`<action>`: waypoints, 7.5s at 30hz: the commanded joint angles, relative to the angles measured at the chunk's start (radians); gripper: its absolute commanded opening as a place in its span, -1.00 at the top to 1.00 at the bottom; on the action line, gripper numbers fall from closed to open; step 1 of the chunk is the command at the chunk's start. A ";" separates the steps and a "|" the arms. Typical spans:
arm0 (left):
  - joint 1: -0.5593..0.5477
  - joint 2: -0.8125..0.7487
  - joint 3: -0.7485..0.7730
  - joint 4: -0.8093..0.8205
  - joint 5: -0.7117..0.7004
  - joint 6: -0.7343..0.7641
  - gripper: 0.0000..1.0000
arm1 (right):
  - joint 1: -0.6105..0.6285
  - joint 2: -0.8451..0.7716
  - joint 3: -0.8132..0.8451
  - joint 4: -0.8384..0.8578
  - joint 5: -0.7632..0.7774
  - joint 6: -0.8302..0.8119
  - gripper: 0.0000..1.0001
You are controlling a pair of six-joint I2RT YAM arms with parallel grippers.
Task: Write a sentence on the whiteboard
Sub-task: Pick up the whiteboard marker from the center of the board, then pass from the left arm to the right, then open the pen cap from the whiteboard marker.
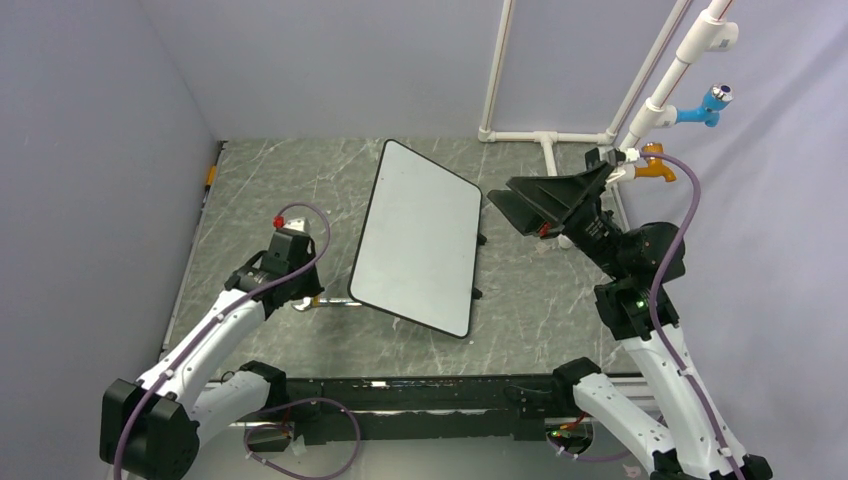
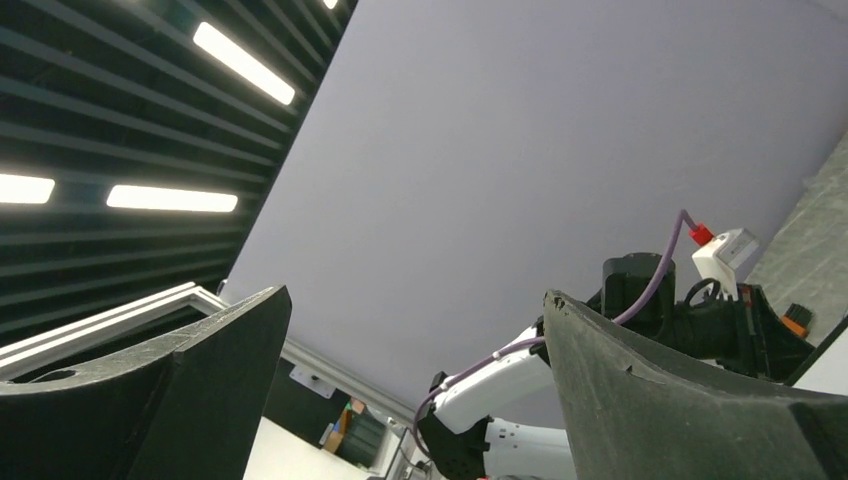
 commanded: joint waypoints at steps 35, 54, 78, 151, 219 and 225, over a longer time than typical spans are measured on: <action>-0.387 -0.048 0.491 -0.098 0.466 0.555 1.00 | -0.014 0.144 0.022 -0.534 -0.229 -0.819 -0.99; -0.619 0.262 0.733 -0.093 0.426 0.755 1.00 | 0.012 0.192 -0.100 -0.367 -0.384 -0.696 -0.76; -0.680 0.397 0.818 -0.010 0.233 0.733 1.00 | 0.087 0.258 -0.125 -0.343 -0.307 -0.663 0.04; -0.651 0.227 0.623 0.036 0.288 0.802 1.00 | 0.133 0.245 -0.082 -0.247 -0.371 -0.589 0.47; -0.651 0.119 0.471 0.084 0.162 0.857 1.00 | -0.077 0.147 -0.052 -0.468 -0.386 -0.721 1.00; -0.652 0.134 0.481 0.075 0.136 0.830 1.00 | -0.142 0.118 -0.056 -0.523 -0.436 -0.761 1.00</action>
